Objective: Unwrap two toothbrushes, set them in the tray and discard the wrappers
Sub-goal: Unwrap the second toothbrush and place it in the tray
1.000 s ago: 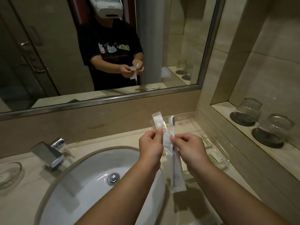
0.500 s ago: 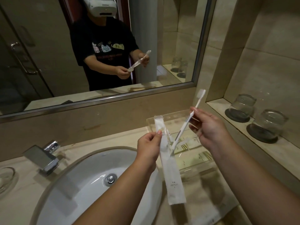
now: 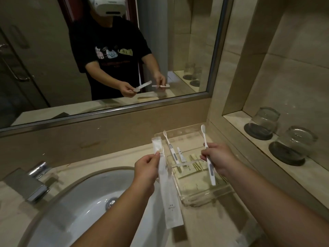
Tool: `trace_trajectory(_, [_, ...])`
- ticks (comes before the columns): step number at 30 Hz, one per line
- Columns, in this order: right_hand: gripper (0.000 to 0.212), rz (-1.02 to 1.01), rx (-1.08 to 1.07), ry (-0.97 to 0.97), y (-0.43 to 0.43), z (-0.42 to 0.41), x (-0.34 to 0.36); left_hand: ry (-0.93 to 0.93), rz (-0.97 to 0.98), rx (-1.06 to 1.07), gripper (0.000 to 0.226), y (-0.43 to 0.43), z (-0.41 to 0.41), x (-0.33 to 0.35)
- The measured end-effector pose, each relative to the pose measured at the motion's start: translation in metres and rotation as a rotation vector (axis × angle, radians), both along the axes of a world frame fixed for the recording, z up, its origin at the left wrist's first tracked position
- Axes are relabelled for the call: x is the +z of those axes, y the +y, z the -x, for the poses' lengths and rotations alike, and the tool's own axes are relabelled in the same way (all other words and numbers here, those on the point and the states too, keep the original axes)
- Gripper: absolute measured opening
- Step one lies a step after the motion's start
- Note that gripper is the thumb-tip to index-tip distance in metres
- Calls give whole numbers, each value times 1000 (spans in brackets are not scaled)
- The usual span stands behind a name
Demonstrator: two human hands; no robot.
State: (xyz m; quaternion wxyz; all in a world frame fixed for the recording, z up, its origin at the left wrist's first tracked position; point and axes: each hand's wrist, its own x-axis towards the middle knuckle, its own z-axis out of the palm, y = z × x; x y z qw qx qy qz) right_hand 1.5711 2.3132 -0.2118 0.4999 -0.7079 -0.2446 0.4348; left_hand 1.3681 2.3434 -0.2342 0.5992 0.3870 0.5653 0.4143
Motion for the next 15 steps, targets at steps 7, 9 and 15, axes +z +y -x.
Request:
trace_trajectory(7, [18,61,26,-376,50,-7,-22,-44,61,-21,18,50,-27,-15])
trace_trajectory(9, [22,54,59,-410,67,-13,-30,-64,74,-30,18,65,-36,-20])
trace_trajectory(15, [33,165,255,-645,113,-22,-53,-63,117,14,15,93,-63,-40])
